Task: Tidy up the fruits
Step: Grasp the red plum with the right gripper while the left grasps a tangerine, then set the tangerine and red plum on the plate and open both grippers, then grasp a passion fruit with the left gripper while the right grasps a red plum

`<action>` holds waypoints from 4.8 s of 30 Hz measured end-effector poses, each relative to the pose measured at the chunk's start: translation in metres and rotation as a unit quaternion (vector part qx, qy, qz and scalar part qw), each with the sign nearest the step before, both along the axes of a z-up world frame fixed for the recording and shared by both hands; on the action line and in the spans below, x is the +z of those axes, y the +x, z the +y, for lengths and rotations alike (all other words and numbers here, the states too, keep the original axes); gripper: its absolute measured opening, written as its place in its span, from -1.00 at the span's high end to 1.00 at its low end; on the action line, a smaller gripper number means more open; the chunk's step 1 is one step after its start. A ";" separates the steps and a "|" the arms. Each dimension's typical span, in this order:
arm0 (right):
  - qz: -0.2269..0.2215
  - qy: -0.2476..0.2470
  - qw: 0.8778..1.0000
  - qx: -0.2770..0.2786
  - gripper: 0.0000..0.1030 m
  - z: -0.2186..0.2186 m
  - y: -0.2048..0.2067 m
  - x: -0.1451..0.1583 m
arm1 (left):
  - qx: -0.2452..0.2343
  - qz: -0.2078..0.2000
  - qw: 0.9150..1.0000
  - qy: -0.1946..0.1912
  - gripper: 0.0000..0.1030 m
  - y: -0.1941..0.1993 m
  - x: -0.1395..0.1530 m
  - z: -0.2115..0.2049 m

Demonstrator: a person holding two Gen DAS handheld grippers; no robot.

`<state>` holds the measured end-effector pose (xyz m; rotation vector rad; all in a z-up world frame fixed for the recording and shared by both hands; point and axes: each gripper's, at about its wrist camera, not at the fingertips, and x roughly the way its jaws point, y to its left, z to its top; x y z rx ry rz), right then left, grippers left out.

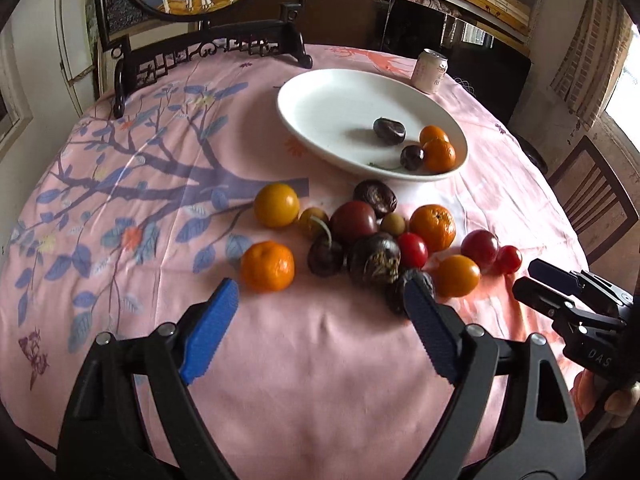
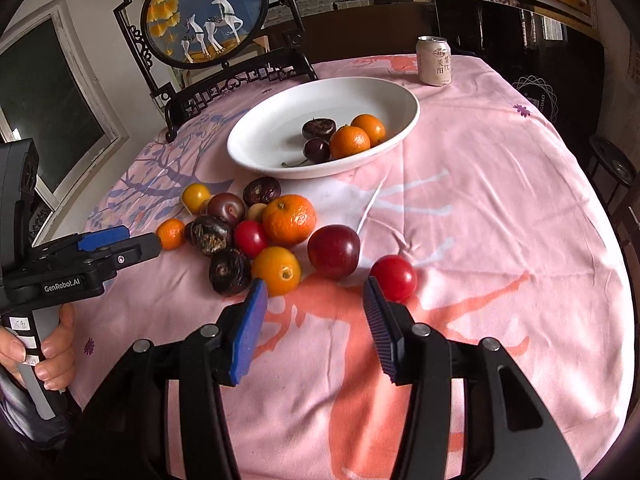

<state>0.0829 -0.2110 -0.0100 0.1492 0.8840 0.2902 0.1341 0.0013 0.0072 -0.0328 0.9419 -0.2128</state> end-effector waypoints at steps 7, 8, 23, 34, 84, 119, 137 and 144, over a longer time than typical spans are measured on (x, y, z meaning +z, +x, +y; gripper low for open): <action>0.011 0.025 0.999 0.026 -0.08 0.014 -0.020 -0.013 | 0.024 0.012 1.000 0.016 -0.68 -0.014 -0.017 0.018; 0.010 0.028 0.999 0.032 -0.08 0.016 -0.023 -0.013 | 0.027 0.010 0.999 0.021 -0.68 -0.015 -0.018 0.020; 0.008 0.071 0.996 0.046 -0.09 0.012 -0.021 -0.012 | 0.026 0.033 0.999 0.035 -0.43 0.027 -0.046 0.015; 0.023 0.053 0.998 0.029 -0.09 -0.002 -0.004 -0.016 | 0.021 0.021 0.998 0.054 0.14 0.051 -0.046 0.017; -0.011 -0.081 0.995 0.049 0.34 0.053 0.147 0.001 | -0.031 0.016 0.998 0.050 0.24 0.160 -0.006 -0.064; -0.013 0.009 1.000 -0.013 -0.11 -0.009 0.001 -0.005 | -0.031 0.005 0.999 0.037 -0.57 -0.008 -0.018 -0.046; -0.015 0.047 0.999 -0.007 -0.11 -0.032 -0.011 -0.009 | -0.046 0.039 0.996 0.064 -0.39 0.006 -0.050 -0.080; -0.009 0.042 0.999 -0.004 -0.11 -0.029 -0.011 -0.010 | -0.051 0.026 0.996 0.064 0.09 0.016 -0.049 -0.085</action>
